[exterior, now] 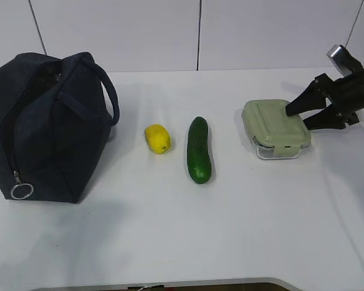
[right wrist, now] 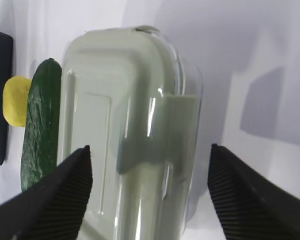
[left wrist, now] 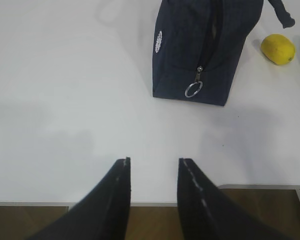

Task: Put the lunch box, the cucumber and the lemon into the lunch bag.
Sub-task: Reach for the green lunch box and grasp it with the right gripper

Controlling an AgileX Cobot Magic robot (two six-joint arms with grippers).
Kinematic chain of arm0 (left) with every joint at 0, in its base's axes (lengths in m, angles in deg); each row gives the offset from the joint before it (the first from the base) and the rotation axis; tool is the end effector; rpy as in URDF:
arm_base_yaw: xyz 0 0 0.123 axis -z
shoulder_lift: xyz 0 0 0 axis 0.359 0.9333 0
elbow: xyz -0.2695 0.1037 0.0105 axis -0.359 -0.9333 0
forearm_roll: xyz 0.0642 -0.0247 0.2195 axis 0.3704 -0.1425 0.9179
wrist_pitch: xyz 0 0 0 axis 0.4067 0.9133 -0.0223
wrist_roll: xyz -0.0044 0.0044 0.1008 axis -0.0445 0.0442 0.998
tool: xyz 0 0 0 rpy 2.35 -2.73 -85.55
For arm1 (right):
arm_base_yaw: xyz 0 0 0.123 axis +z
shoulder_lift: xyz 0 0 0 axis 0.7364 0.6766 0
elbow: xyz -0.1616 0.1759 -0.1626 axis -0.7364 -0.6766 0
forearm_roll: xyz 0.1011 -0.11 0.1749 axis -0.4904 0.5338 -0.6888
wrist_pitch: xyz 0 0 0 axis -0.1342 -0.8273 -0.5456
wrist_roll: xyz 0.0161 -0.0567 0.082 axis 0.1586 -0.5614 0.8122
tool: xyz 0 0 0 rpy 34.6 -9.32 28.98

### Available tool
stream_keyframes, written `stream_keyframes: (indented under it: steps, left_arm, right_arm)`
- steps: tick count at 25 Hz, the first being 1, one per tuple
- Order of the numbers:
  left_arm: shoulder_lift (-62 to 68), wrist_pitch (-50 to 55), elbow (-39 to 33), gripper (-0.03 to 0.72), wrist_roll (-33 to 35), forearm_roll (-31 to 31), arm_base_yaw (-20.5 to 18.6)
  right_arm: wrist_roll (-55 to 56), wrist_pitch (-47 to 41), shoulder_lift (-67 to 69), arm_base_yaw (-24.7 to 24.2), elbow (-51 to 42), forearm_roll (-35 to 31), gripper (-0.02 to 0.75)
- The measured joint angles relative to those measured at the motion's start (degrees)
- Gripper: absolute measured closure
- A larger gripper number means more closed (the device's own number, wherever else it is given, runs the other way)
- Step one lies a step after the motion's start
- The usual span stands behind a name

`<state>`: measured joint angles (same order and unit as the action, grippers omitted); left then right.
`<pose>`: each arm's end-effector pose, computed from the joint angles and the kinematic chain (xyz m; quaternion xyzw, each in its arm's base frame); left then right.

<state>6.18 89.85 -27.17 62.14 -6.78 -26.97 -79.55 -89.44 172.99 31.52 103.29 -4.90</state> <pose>-0.0193 -0.0178 0.2608 -0.0351 0.8614 -0.0585 0.5032 0.4449 -0.0477 0.1681 -0.0307 0.9089 0.3807 0.1677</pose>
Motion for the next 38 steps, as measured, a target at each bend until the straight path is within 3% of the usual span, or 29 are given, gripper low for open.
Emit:
stream_keyframes:
  steps: [24, 38]
  left_arm:
    - [0.0, 0.0, 0.0, 0.463, 0.0, 0.1, 0.0]
    - [0.0, 0.0, 0.0, 0.463, 0.0, 0.1, 0.0]
  right_arm:
    - [-0.9, 0.0, 0.7, 0.1, 0.1, -1.4, 0.164]
    - [-1.6, 0.3, 2.0, 3.2, 0.1, -1.5, 0.164]
